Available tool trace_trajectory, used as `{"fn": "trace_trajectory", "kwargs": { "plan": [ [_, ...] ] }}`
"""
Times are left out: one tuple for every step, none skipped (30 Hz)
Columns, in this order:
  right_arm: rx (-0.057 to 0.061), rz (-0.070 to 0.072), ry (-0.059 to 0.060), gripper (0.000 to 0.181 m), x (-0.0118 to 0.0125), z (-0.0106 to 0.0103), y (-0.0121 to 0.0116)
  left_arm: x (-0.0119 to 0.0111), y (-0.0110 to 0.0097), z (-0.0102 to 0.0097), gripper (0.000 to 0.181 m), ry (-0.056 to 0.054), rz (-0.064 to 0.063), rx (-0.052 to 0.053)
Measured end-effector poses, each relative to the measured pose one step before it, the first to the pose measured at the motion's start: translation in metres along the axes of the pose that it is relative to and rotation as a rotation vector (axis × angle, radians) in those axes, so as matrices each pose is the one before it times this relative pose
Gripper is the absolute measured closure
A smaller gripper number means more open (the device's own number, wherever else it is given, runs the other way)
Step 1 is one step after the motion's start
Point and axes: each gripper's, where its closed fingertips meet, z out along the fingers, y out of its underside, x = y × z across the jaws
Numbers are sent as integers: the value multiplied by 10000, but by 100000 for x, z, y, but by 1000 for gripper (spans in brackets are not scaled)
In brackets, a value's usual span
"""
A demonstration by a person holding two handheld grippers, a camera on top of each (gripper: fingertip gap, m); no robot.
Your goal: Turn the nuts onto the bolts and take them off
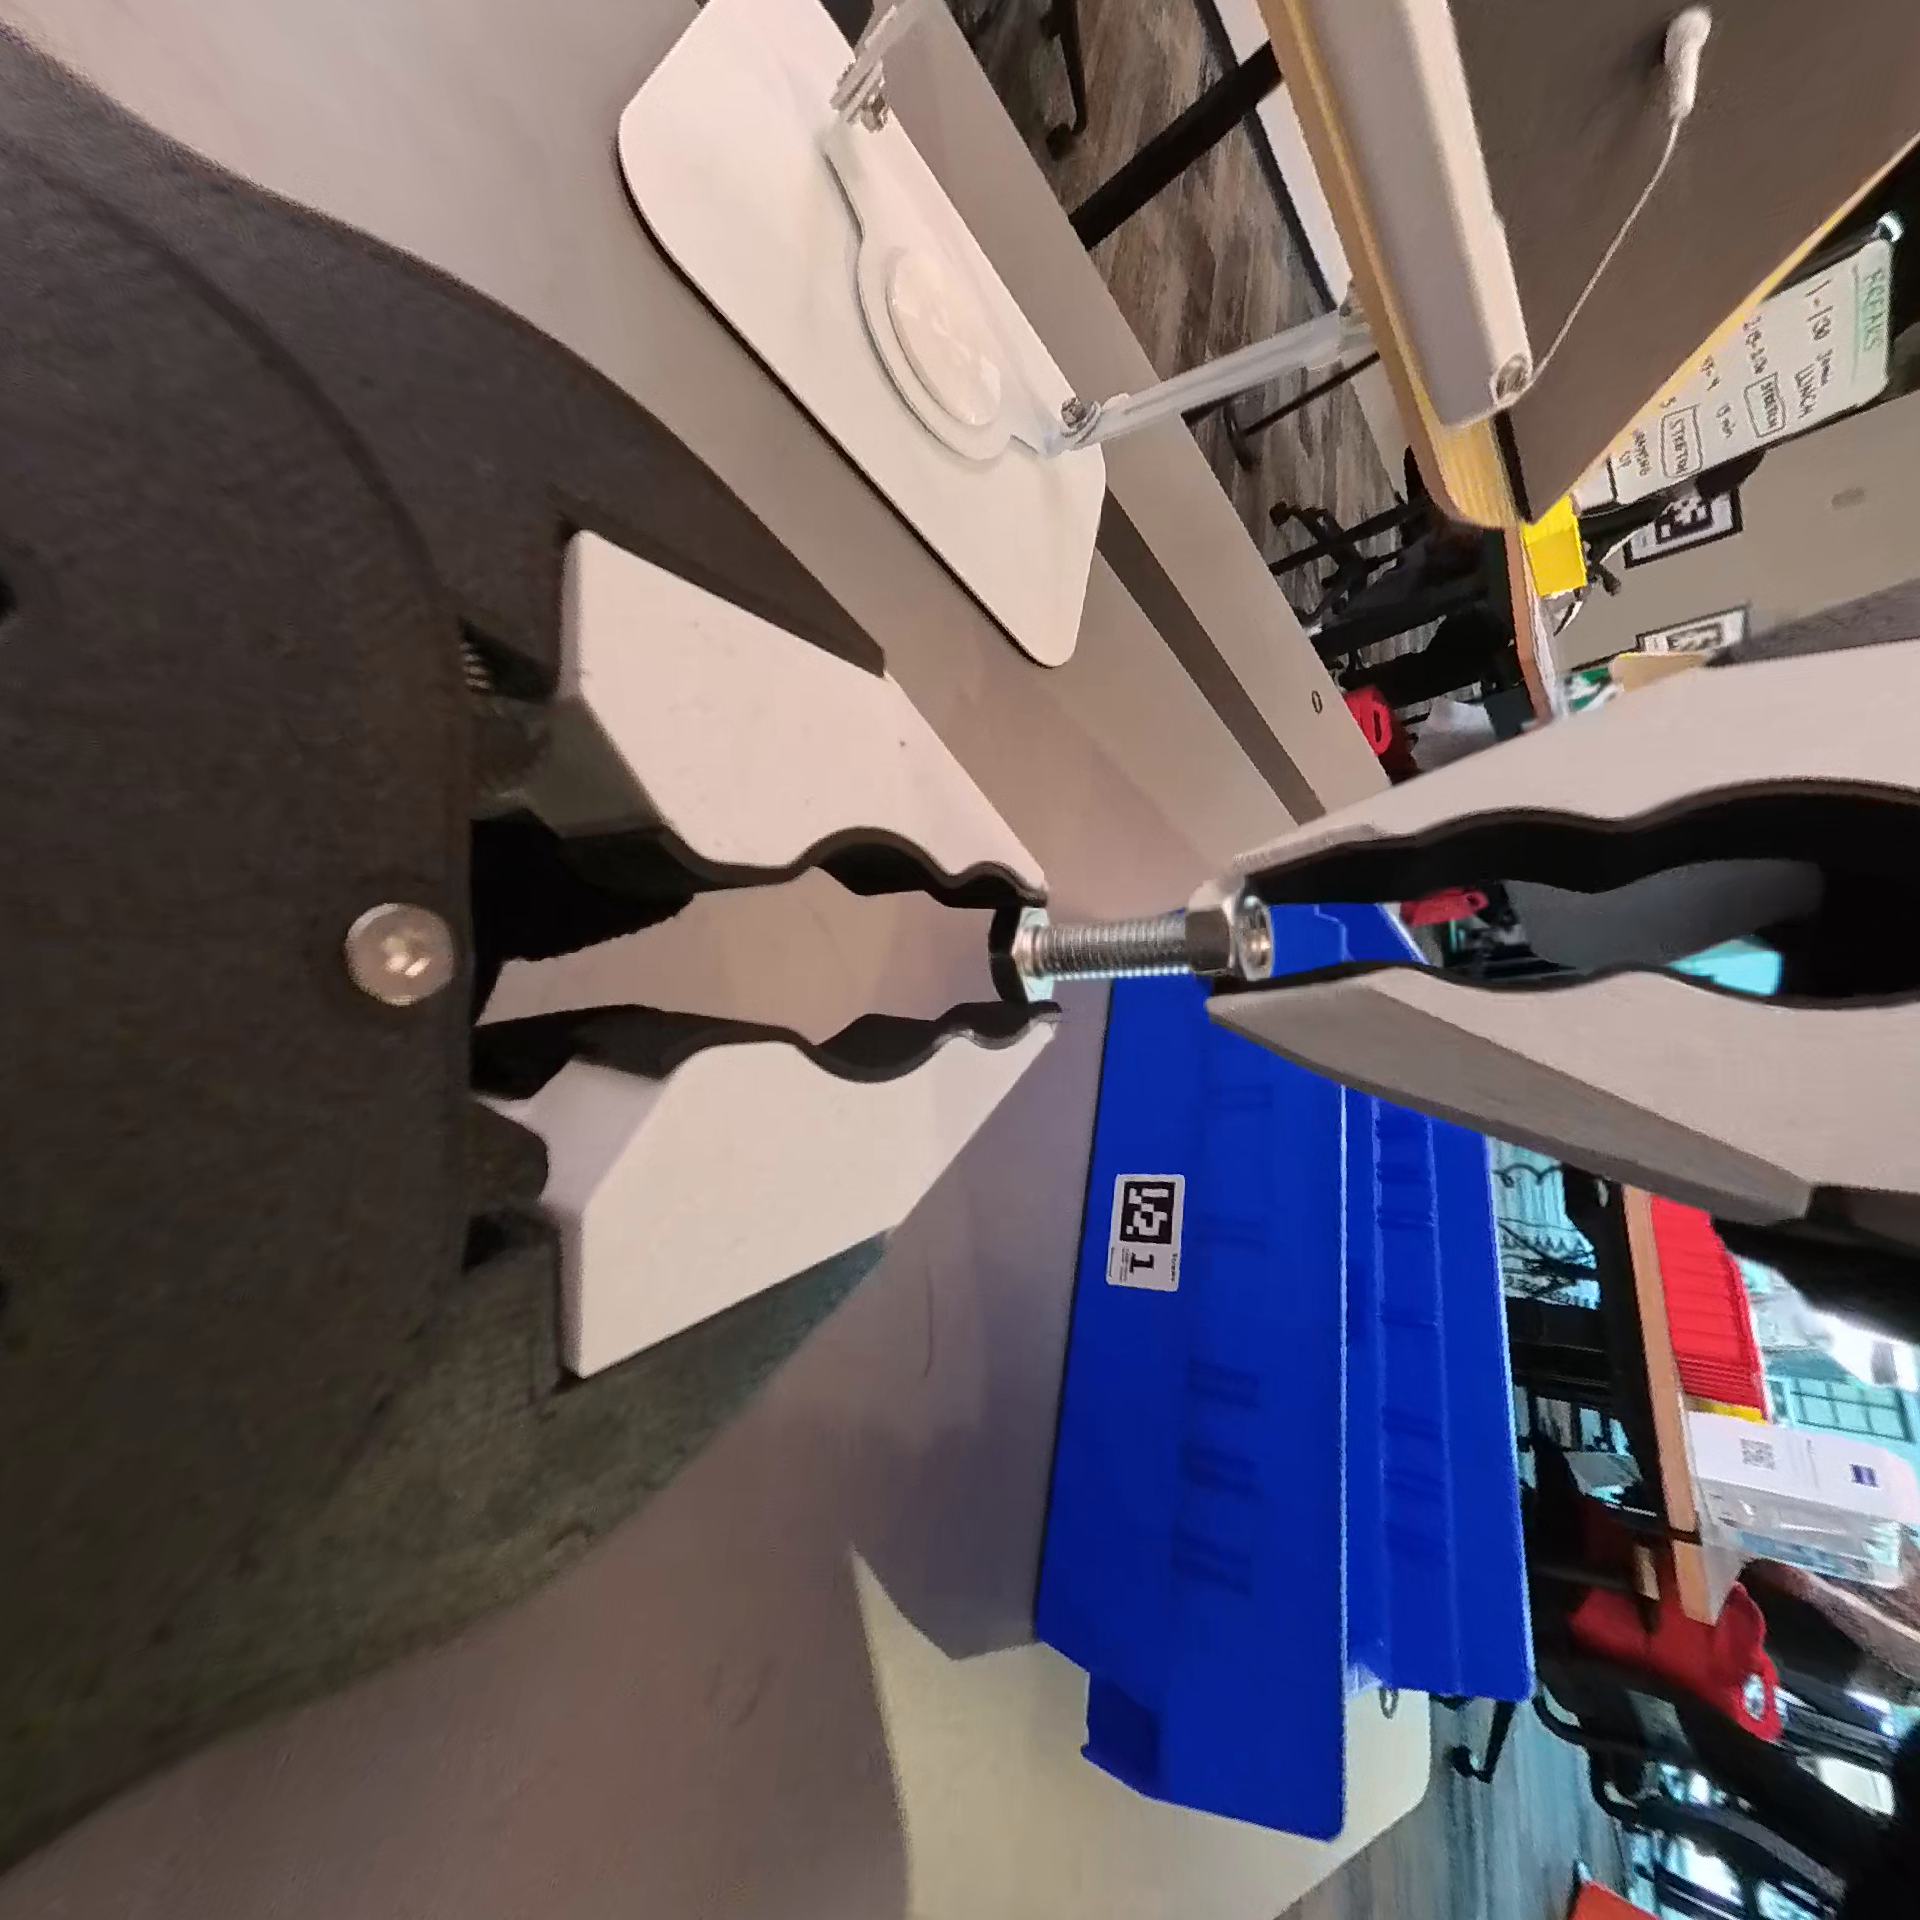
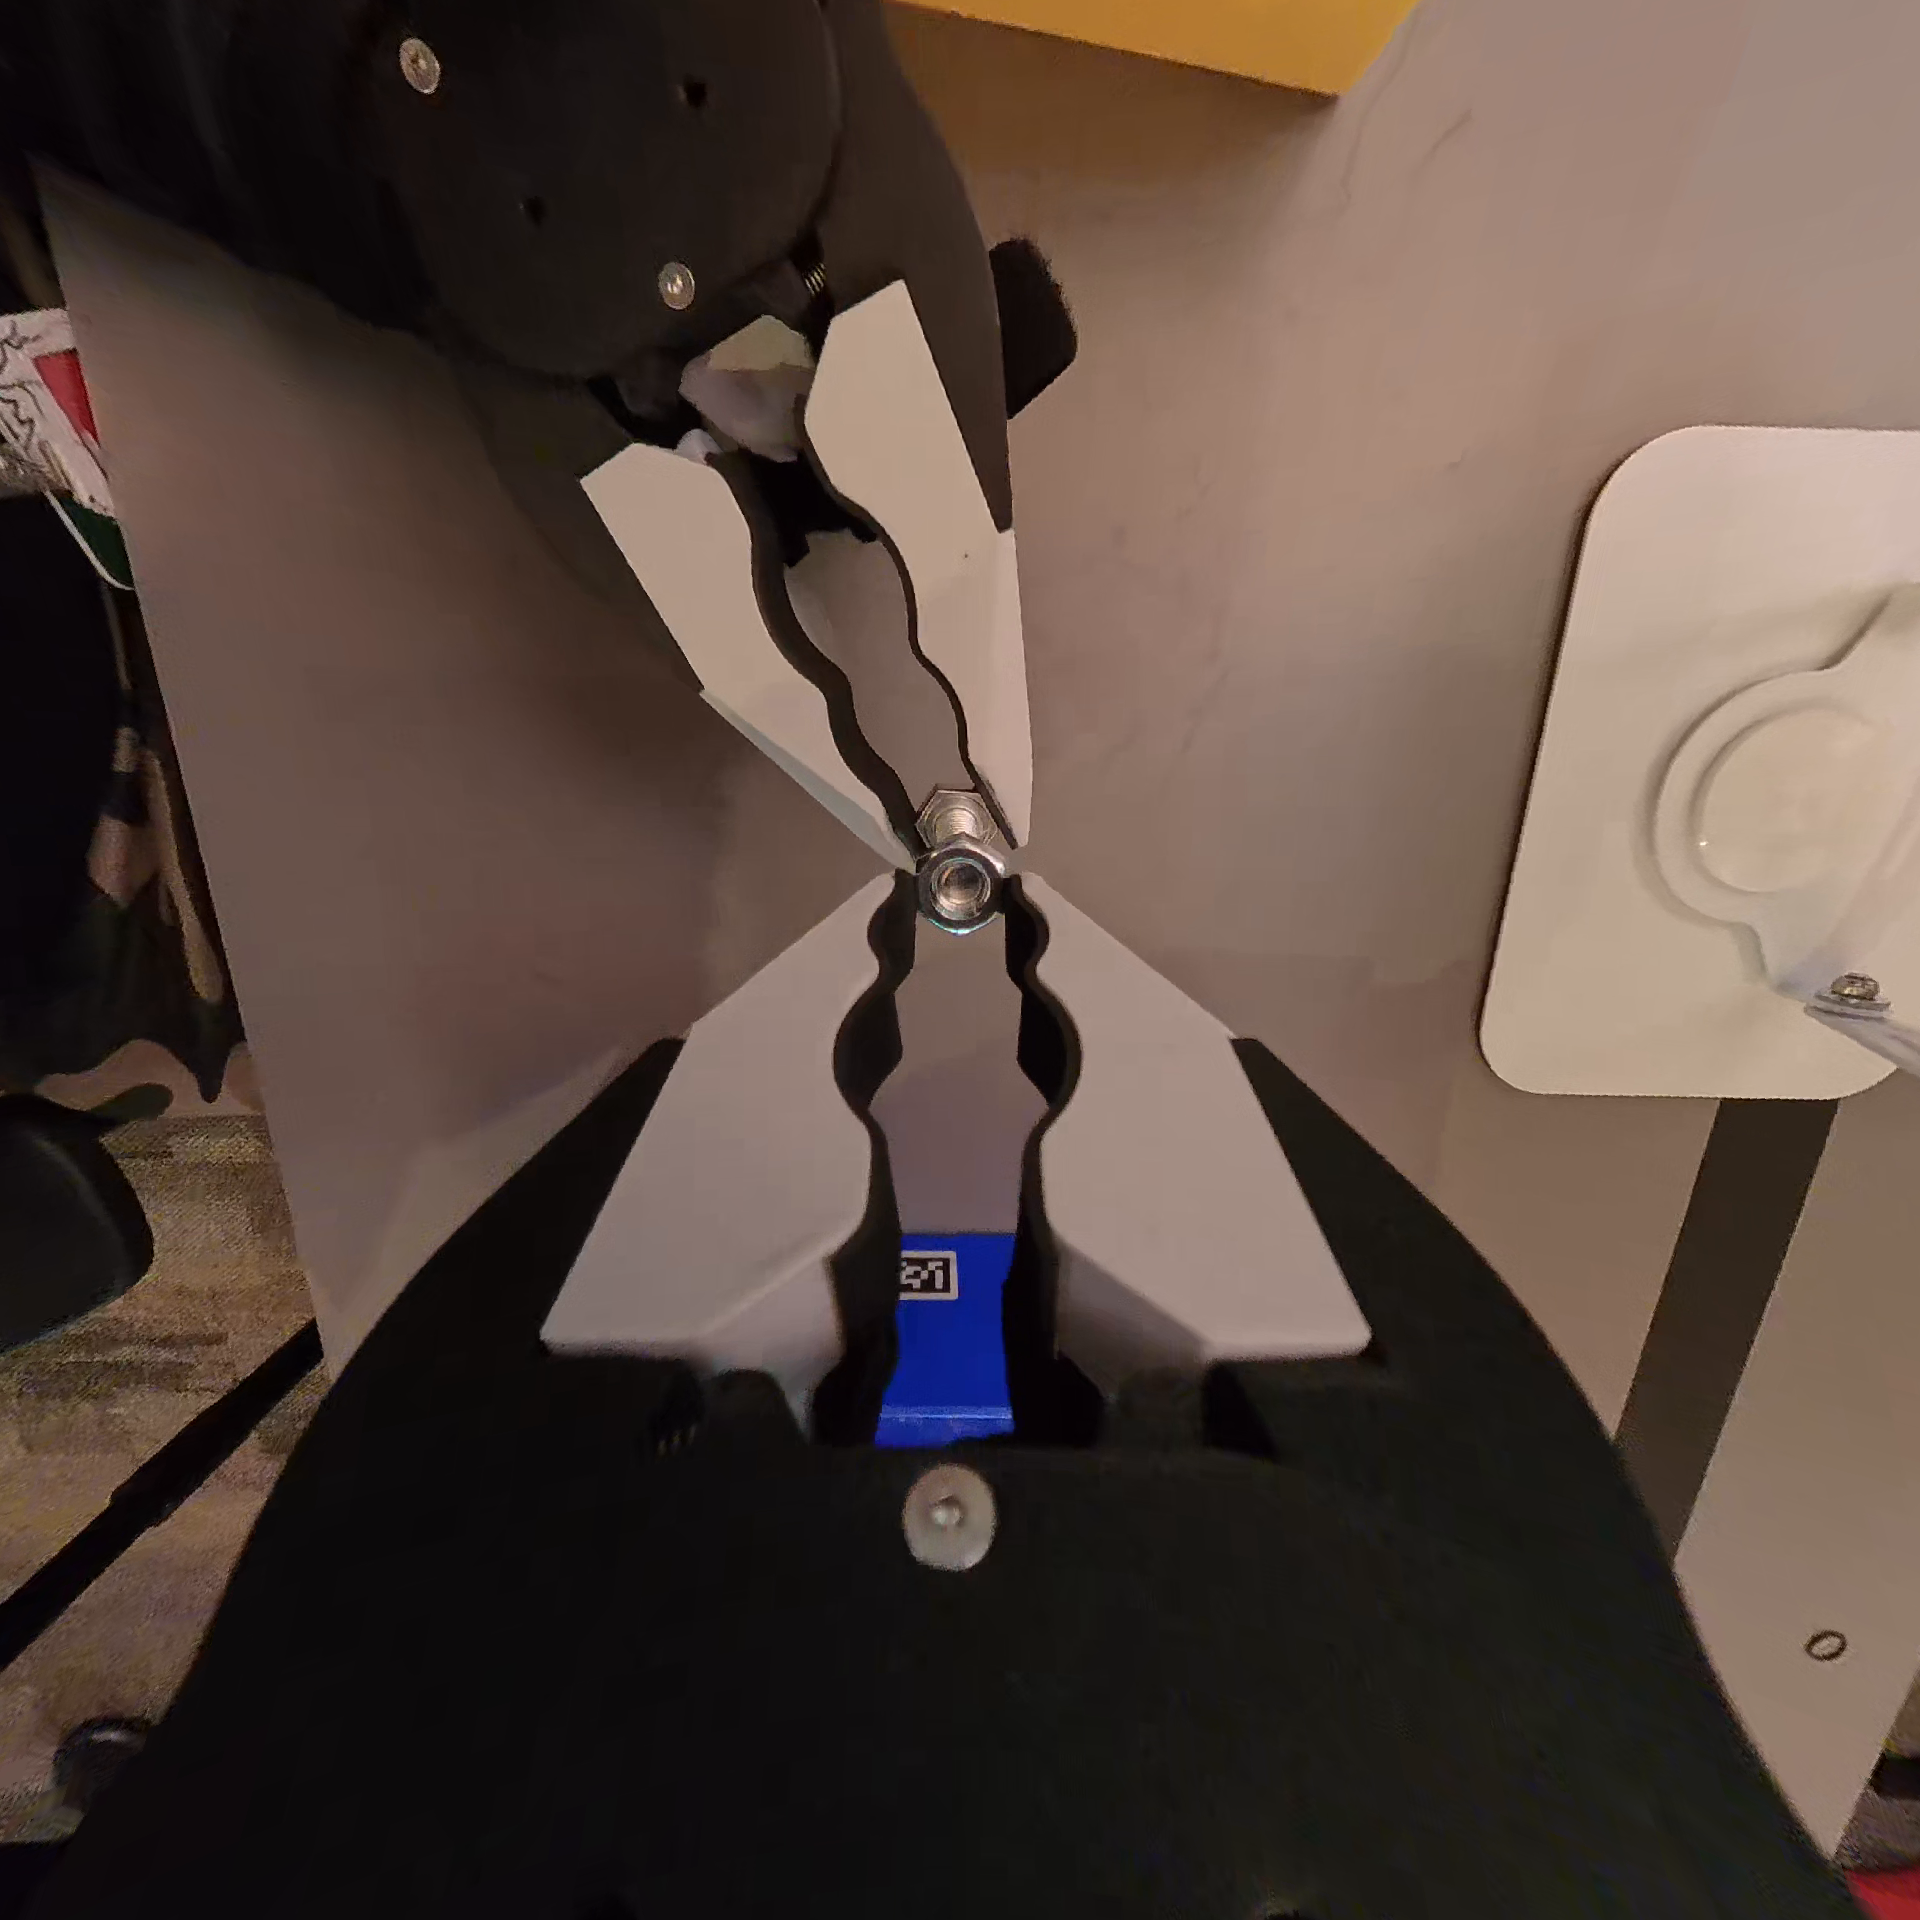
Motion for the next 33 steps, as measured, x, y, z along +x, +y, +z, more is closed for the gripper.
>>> {"fn": "trace_trajectory", "kwargs": {
  "plan": [
    [-113, 15, 1, 166, 10, 145, 110, 57, 167, 94, 166, 39, -34, -75],
    [7, 29, 25, 166, 57, 62, 9, -82, 36, 13, 165, -15, -49, -4],
    [120, 63, 21, 166, 80, -46, -83, -102, -80, -52, 165, -4, -87, 69],
    [114, 97, 18, 166, 79, -73, -39, -67, -101, -54, 165, 45, -148, 98],
    [83, 92, 37, 166, 82, -63, -3, -65, -76, -30, 165, 12, -90, 66],
    [76, 69, 39, 166, 54, -5, -27, -38, -20, -14, 165, -11, -19, 12],
    [68, 52, 49, 166, 32, 5, -34, -16, 0, -9, 165, 14, -43, 14],
    [81, 61, 78, 165, 87, -12, -70, -46, -76, -31, 165, 6, -69, 61],
    [91, 66, 44, 165, 46, -35, -89, -62, -143, -74, 165, -3, -54, 92],
    [55, 33, 12, 165, 1, -7, -41, -14, -129, -46, 165, 27, -62, 85],
    [11, 12, 15, 165, 4, 47, 22, -6, -19, -17, 165, 13, -37, 26],
    [-26, 21, -5, 165, 3, 67, 68, -7, 9, 12, 165, -12, 23, -10],
    [-32, 0, -17, 165, -26, 72, 50, 58, -18, 7, 165, 21, 4, 11],
    [9, -34, 19, 163, -7, 33, -2, -17, 15, 0, 165, 2, -15, -2],
    [28, -9, 29, 160, 26, -11, -44, -31, -32, -23, 165, -1, -32, 21],
    [22, 21, -9, 158, -5, -15, -35, -33, -43, -26, 165, 5, -37, 38],
    [10, 33, -16, 155, 5, -18, -2, -66, -55, -45, 165, -4, -61, 42],
    [20, 68, 77, 153, 167, -24, -6, -80, -42, -33, 165, -2, -71, 39],
    [29, 74, 90, 149, 183, -42, 17, -83, -16, -31, 165, 2, -63, 27],
    [62, 39, 30, 149, 50, -81, 16, -56, -25, -32, 165, 0, -47, 24],
    [139, 22, 27, 149, 13, -114, -73, -27, -9, -15, 165, -5, -21, 9],
    [185, 39, 40, 146, 2, -135, -152, 0, 23, 6, 165, -3, 4, -10],
    [146, 22, 16, 144, -50, -98, -104, 20, 26, 26, 165, 10, 6, -14],
    [110, -40, 32, 144, -95, -74, -81, 39, 14, 28, 165, 15, 2, -13],
    [112, -71, 27, 144, -116, -58, -101, 22, 9, 13, 165, 9, -4, 0],
    [50, -17, -41, 144, -193, 11, -36, -2, 10, 10, 165, -1, -3, -1],
    [-38, 21, -44, 144, -157, 38, 95, -10, 6, 6, 165, -5, 0, -5],
    [-47, -23, -13, 144, -112, 30, 109, 2, 0, 0, 165, 1, -1, 0],
    [-14, -55, -49, 147, -186, 6, 65, -2, -2, -8, 165, -3, 1, 2],
    [-19, -18, -33, 147, -126, -12, 85, 5, 8, 14, 165, 6, -3, -7],
    [-66, 5, -28, 147, -100, -4, 161, -4, 23, -3, 165, -6, 7, -10],
    [-96, -25, -49, 151, -151, -32, 216, -4, -18, 6, 165, -6, 7, 5],
    [-68, -28, -54, 154, -147, -62, 192, -4, 9, 2, 165, 9, -20, 1]
  ]
}}
